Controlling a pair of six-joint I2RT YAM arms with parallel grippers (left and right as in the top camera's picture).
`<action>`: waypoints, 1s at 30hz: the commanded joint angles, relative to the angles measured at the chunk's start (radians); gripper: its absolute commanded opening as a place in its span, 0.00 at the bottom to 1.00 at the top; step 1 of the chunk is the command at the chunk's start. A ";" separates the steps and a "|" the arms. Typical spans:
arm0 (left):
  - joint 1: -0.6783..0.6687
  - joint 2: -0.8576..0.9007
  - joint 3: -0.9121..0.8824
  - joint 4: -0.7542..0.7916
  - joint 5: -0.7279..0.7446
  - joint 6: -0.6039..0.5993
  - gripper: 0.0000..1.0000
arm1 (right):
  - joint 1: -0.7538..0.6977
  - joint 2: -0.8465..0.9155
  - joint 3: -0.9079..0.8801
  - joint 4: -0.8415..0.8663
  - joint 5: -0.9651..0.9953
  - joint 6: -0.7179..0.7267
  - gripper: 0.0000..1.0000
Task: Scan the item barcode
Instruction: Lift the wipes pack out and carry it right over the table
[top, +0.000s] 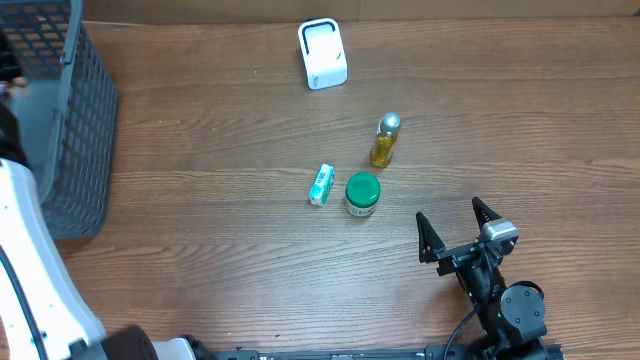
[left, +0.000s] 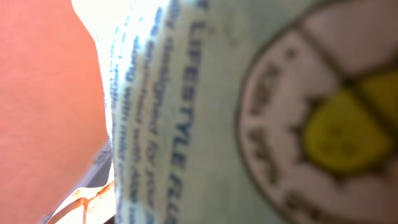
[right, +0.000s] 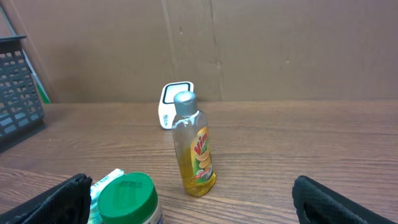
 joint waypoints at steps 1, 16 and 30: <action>-0.111 -0.076 0.013 -0.120 0.021 -0.113 0.22 | -0.006 -0.007 -0.010 0.002 -0.002 -0.004 1.00; -0.565 0.014 -0.130 -0.509 0.124 -0.301 0.20 | -0.006 -0.007 -0.010 0.002 -0.002 -0.004 1.00; -0.666 0.106 -0.532 -0.263 0.049 -0.544 0.21 | -0.006 -0.007 -0.010 0.002 -0.002 -0.004 1.00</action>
